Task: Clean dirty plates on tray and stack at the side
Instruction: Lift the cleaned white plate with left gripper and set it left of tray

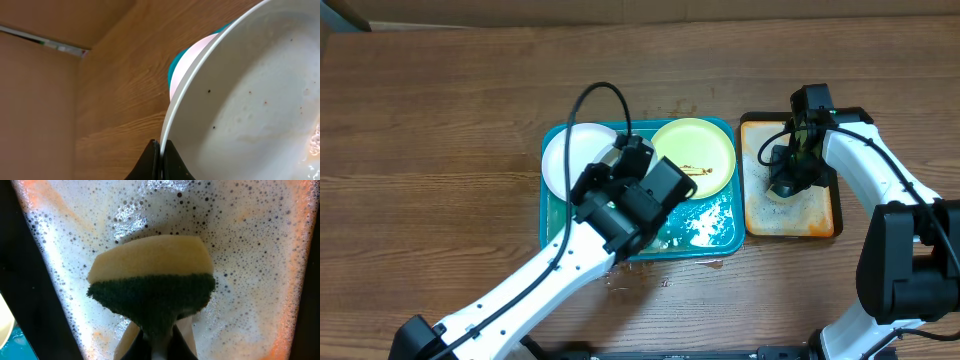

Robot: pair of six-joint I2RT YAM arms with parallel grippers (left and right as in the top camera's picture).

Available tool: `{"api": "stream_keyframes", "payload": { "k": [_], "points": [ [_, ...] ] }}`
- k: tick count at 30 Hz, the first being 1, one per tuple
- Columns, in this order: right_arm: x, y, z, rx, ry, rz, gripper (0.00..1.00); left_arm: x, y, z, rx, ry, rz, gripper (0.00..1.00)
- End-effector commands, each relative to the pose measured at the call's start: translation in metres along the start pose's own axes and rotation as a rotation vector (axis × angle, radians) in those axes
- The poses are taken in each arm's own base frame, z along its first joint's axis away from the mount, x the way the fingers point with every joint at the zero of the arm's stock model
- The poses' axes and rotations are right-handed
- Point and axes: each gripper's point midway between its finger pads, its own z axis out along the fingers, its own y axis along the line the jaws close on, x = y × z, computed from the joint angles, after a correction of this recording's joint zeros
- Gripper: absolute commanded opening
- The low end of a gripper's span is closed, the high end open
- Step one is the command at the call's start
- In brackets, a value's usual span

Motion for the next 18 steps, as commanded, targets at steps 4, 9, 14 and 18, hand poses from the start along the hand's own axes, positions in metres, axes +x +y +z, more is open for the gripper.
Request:
{"api": "stream_keyframes", "payload": {
  "k": [4, 9, 14, 18],
  "points": [
    [-0.0018, -0.0013, -0.0004, -0.003, -0.009, 0.001, 0.04, -0.0139, 0.0069, -0.0064, -0.119, -0.050, 0.033, 0.04],
    [-0.0020, -0.0013, -0.0004, -0.003, -0.009, 0.001, 0.04, -0.0144, 0.0065, -0.0061, -0.136, -0.052, 0.043, 0.04],
    [-0.0020, -0.0013, -0.0004, -0.003, -0.009, 0.001, 0.04, -0.0144, 0.0065, -0.0061, -0.136, -0.052, 0.043, 0.04],
    [-0.0022, -0.0013, -0.0004, -0.003, -0.010, 0.001, 0.04, -0.0143, 0.0066, -0.0060, -0.136, -0.052, 0.043, 0.04]
  ]
}}
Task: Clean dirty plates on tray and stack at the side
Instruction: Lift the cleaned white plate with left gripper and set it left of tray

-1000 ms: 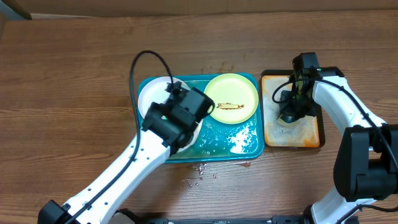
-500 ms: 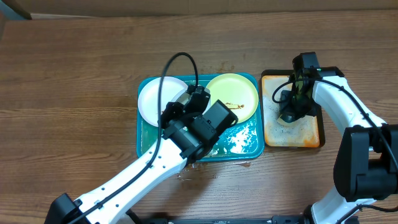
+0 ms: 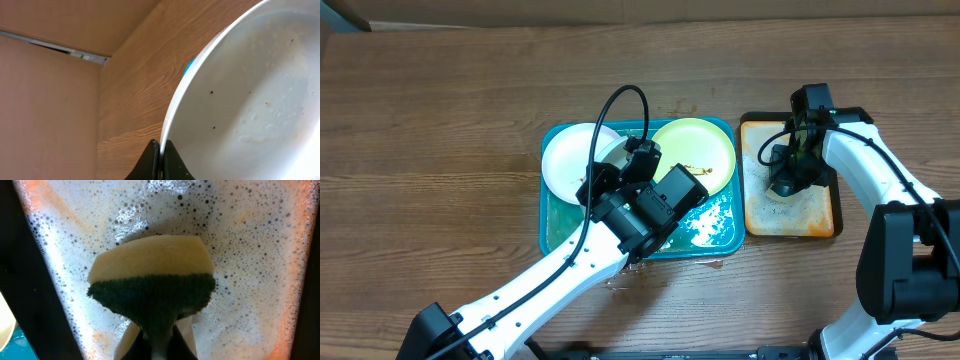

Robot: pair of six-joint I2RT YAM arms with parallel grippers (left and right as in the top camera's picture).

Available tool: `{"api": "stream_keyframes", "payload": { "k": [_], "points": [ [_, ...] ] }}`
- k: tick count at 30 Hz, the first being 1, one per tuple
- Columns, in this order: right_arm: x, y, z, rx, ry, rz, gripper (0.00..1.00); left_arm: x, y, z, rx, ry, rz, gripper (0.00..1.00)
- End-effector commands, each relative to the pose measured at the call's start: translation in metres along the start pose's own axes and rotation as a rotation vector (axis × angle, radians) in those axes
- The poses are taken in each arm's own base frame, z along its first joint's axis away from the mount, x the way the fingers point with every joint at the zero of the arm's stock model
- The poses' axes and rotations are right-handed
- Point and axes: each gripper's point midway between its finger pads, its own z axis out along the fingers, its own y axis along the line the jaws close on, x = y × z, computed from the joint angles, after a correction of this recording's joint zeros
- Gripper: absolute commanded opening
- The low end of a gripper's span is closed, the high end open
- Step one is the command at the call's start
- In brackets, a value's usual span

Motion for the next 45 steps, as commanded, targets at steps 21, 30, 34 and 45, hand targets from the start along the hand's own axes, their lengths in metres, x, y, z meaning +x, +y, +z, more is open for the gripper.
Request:
{"api": "stream_keyframes", "payload": {
  "k": [21, 30, 34, 45],
  "points": [
    [0.001, -0.002, 0.043, -0.010, -0.038, -0.019, 0.04, 0.024, -0.010, 0.011, 0.147, 0.161, -0.193, 0.04],
    [-0.023, 0.009, 0.003, -0.051, -0.070, -0.021, 0.04, 0.030, 0.022, 0.027, 0.286, 0.297, -0.444, 0.04],
    [-0.038, 0.013, -0.029, -0.066, -0.137, -0.022, 0.04, 0.047, 0.035, 0.046, 0.346, 0.392, -0.561, 0.04],
    [-0.032, 0.013, -0.066, -0.079, -0.195, -0.024, 0.04, 0.080, 0.086, 0.106, 0.611, 0.449, -0.908, 0.04]
  ]
}}
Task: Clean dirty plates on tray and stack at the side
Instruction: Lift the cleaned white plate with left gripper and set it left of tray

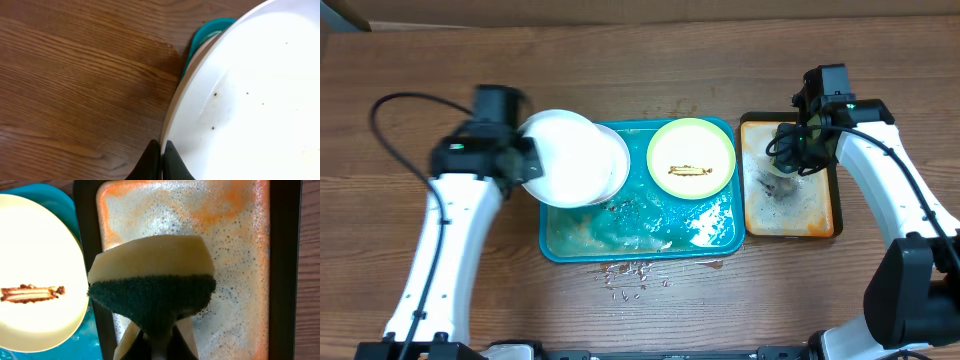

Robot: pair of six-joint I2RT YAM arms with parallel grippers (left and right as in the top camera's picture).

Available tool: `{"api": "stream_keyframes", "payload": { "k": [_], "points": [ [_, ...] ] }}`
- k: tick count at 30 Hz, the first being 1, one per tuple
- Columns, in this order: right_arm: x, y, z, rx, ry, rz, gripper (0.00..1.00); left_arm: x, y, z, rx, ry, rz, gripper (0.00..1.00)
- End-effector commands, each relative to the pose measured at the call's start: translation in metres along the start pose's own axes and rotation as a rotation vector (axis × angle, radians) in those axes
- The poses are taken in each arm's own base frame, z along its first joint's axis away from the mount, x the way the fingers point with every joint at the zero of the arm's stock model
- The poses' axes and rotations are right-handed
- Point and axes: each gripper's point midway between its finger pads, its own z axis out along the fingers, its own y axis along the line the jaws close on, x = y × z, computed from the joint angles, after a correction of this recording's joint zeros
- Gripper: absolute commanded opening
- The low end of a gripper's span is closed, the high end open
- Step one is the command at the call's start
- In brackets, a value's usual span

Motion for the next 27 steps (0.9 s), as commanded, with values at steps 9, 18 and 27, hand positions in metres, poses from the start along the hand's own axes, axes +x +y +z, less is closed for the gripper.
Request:
{"api": "stream_keyframes", "payload": {
  "k": [9, 18, 27],
  "points": [
    [-0.001, 0.000, -0.008, -0.010, -0.004, 0.001, 0.04, -0.033, 0.126, 0.011, -0.061, -0.057, -0.366, 0.04],
    [0.003, 0.002, -0.008, -0.021, 0.013, -0.003, 0.04, -0.017, 0.179, 0.062, -0.127, 0.052, -0.529, 0.04],
    [0.006, 0.001, -0.008, -0.018, 0.024, -0.004, 0.04, 0.008, 0.187, 0.105, -0.144, 0.191, -0.552, 0.04]
  ]
}}
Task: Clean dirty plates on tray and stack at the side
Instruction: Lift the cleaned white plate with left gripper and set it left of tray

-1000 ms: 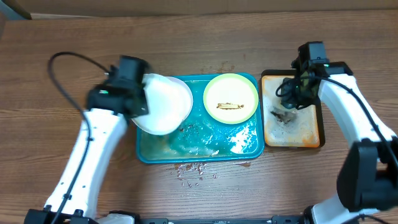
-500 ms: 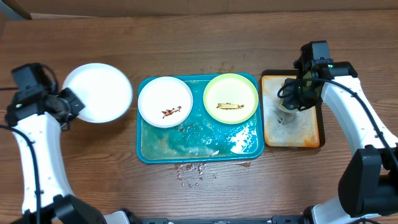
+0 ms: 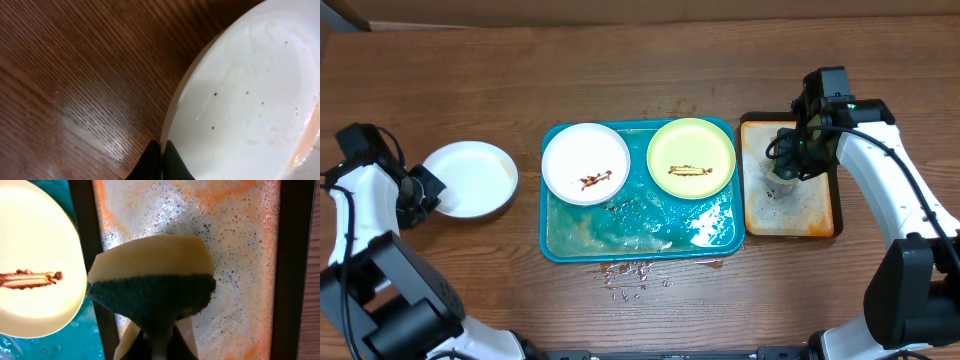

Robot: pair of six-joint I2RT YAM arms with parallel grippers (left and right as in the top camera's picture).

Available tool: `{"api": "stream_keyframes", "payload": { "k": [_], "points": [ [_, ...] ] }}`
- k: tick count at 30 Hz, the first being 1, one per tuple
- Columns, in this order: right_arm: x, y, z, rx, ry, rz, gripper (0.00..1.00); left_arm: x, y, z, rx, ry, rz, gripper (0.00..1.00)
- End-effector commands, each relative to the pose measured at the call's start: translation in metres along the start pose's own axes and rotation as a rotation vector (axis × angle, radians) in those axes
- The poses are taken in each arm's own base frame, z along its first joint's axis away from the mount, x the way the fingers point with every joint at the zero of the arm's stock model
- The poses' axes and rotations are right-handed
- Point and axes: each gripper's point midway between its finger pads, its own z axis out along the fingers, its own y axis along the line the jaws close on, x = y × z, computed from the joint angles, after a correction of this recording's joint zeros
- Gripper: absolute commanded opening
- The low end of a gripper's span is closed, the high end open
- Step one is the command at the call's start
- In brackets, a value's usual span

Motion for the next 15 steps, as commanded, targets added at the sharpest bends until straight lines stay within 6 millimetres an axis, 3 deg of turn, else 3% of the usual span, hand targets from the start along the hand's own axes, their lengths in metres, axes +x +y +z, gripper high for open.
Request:
{"api": "stream_keyframes", "payload": {
  "k": [1, 2, 3, 5, 8, 12, 15],
  "points": [
    [-0.006, 0.000, -0.008, -0.008, -0.028, -0.004, 0.04, -0.008, 0.002, -0.002, 0.003, -0.014, -0.023, 0.04],
    [-0.006, 0.000, -0.008, -0.008, -0.029, -0.004, 0.04, -0.008, 0.002, -0.002, 0.004, -0.017, -0.023, 0.14],
    [-0.006, 0.000, -0.008, -0.008, -0.029, -0.004, 0.04, -0.009, 0.001, -0.004, 0.008, -0.021, -0.023, 0.30],
    [-0.006, 0.000, -0.008, -0.008, -0.029, -0.004, 0.04, -0.010, -0.006, -0.010, 0.053, -0.023, -0.021, 0.45],
    [-0.006, 0.000, -0.008, -0.008, -0.028, -0.004, 0.04, -0.010, -0.027, -0.023, 0.171, -0.020, -0.013, 0.50],
    [-0.005, 0.000, -0.008, -0.007, -0.026, -0.003, 0.04, -0.004, -0.082, -0.056, 0.433, -0.021, 0.074, 0.50],
    [-0.005, 0.000, -0.008, -0.008, -0.025, -0.003, 0.04, 0.008, -0.117, -0.070, 0.529, -0.036, 0.206, 0.53]
  ]
}}
